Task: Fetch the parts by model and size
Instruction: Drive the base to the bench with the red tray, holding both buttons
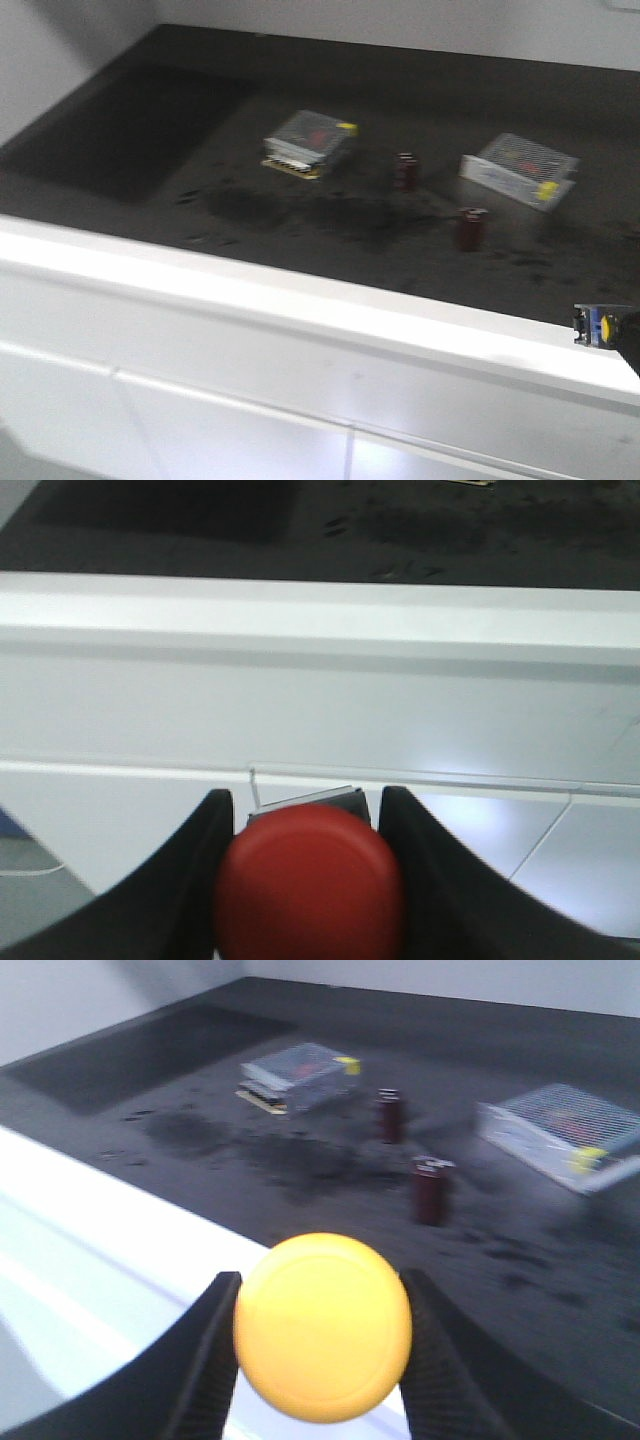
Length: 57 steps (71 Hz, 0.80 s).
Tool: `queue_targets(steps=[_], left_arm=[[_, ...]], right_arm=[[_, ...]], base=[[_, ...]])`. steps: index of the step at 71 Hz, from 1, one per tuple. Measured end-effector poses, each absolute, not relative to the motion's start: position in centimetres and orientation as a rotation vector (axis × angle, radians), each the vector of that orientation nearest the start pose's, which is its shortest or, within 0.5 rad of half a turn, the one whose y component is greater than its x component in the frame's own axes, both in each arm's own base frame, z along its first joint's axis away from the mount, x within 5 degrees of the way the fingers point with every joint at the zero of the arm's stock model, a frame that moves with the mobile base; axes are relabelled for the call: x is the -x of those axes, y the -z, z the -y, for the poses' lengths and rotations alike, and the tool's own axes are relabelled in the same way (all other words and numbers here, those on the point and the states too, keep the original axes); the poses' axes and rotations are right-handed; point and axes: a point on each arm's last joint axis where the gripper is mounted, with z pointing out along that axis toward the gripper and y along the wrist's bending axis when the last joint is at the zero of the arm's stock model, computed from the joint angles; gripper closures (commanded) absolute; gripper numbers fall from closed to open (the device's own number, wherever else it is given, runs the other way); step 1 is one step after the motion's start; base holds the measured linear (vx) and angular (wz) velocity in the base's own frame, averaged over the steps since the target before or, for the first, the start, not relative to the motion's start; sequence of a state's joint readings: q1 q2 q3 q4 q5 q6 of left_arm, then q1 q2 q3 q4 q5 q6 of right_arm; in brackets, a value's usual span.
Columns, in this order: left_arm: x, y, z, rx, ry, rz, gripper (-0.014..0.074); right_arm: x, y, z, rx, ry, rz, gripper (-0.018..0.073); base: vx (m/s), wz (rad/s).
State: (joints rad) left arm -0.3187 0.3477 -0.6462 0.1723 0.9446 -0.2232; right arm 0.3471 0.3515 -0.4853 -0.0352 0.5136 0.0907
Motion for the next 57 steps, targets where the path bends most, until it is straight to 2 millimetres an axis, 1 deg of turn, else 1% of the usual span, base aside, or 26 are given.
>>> queue_targets(steps=[26,57], left_arm=[[-4.99,-32.29,0.32,-0.126,0.114,-2.115,0.0594],[-4.99,-32.29,0.31,-0.126,0.114,-2.116,0.0594]], right_arm=[[-7.11,-30.66,-2.41,0.256,-0.265,-1.854,0.0569],[-7.11,-30.66,-2.41,0.256,-0.265,-1.854,0.0569]], base=[[-0.11,0.91],[-0.04,0.88]])
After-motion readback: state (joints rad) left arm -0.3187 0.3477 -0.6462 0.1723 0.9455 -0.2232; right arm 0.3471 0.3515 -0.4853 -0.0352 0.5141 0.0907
